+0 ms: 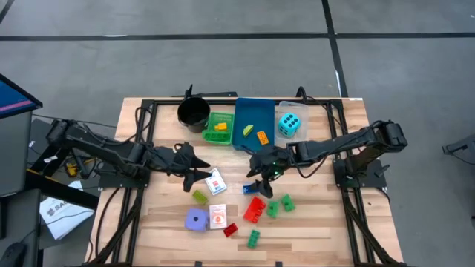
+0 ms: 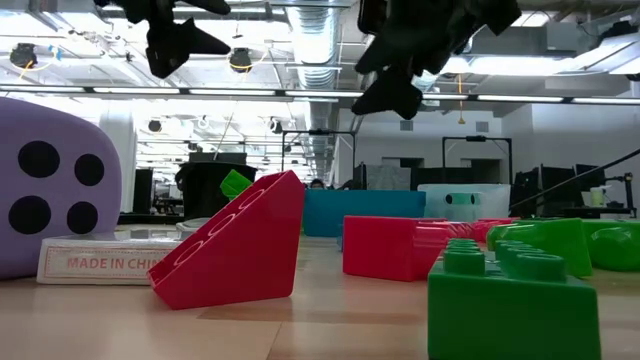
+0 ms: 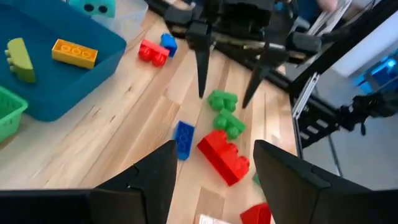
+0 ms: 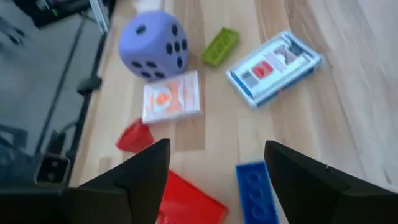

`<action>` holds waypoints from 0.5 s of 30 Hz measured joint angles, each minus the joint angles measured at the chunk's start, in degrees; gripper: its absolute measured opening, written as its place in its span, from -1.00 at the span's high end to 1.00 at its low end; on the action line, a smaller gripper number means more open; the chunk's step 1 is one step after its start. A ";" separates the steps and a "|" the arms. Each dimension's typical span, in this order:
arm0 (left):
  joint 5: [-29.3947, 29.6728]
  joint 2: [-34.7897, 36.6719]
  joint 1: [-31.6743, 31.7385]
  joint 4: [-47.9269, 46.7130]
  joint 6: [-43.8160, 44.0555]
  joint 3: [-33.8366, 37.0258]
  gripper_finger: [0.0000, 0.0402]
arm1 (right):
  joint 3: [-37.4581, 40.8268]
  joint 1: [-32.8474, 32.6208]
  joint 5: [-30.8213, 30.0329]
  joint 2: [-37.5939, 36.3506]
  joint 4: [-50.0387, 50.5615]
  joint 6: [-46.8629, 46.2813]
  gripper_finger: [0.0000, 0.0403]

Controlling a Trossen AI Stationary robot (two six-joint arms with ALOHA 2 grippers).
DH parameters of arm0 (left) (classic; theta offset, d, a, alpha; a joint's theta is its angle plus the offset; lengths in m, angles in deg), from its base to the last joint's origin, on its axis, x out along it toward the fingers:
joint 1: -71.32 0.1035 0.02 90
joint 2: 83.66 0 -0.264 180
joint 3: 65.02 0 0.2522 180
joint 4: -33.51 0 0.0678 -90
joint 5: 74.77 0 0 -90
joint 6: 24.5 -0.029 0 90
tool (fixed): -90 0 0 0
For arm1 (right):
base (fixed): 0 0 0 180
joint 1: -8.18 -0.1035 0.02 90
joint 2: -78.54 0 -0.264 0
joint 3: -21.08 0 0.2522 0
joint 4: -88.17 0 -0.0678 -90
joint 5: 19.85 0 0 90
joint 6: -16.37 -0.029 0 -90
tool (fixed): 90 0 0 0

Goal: Pick & Place Toys
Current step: Put the small stud blue game piece into the blue bin

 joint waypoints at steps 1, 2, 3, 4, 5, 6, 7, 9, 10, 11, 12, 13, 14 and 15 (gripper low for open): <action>0.26 0.00 0.00 1.48 0.00 0.54 -0.02 | 0.85 -0.02 0.05 -0.02 -2.97 -1.24 -0.27; 0.65 0.00 0.00 3.25 -0.02 1.15 -0.02 | 1.85 -0.12 0.05 -0.04 -6.10 -2.56 -0.27; 1.01 0.00 0.00 4.54 -0.02 1.68 -0.02 | 2.84 -0.28 0.05 -0.04 -8.52 -3.79 -0.27; 1.15 0.00 0.00 5.92 0.00 2.28 -0.02 | 3.99 -0.55 0.03 -0.04 -10.83 -4.88 -0.27; 1.25 0.00 0.00 7.10 0.00 2.88 -0.02 | 5.11 -0.76 0.04 -0.04 -12.94 -6.06 -0.27; 1.31 0.00 0.00 7.71 0.00 3.13 -0.02 | 6.16 -1.03 0.05 -0.04 -14.64 -7.12 -0.27; 1.32 0.00 0.00 8.35 -0.01 3.29 -0.02 | 7.05 -1.41 0.06 -0.04 -15.58 -7.92 -0.27; 1.32 0.04 0.00 8.75 0.00 3.44 -0.02 | 8.96 -2.17 0.07 -0.17 -17.01 -9.26 -0.27; 1.33 0.04 0.00 8.69 0.00 3.51 -0.02 | 9.94 -2.59 0.05 -0.33 -17.70 -9.70 -0.27; 1.51 0.04 0.00 8.57 0.00 3.52 -0.02 | 10.71 -3.04 -0.01 -0.42 -18.26 -9.82 -0.27; 2.01 0.04 0.00 8.68 0.01 3.52 -0.02 | 11.37 -3.47 -0.37 -0.44 -18.91 -9.82 -0.27; 2.46 0.04 0.00 8.74 0.40 3.52 -0.02 | 12.31 -3.88 -1.10 -0.49 -19.65 -9.90 -0.27; 2.62 0.04 0.02 8.72 0.85 3.52 -0.02 | 13.51 -4.28 -1.54 -0.50 -20.81 -10.34 -0.27; 2.70 0.04 0.04 8.69 1.19 3.52 -0.02 | 14.93 -4.57 -1.91 -0.50 -22.62 -11.00 -0.27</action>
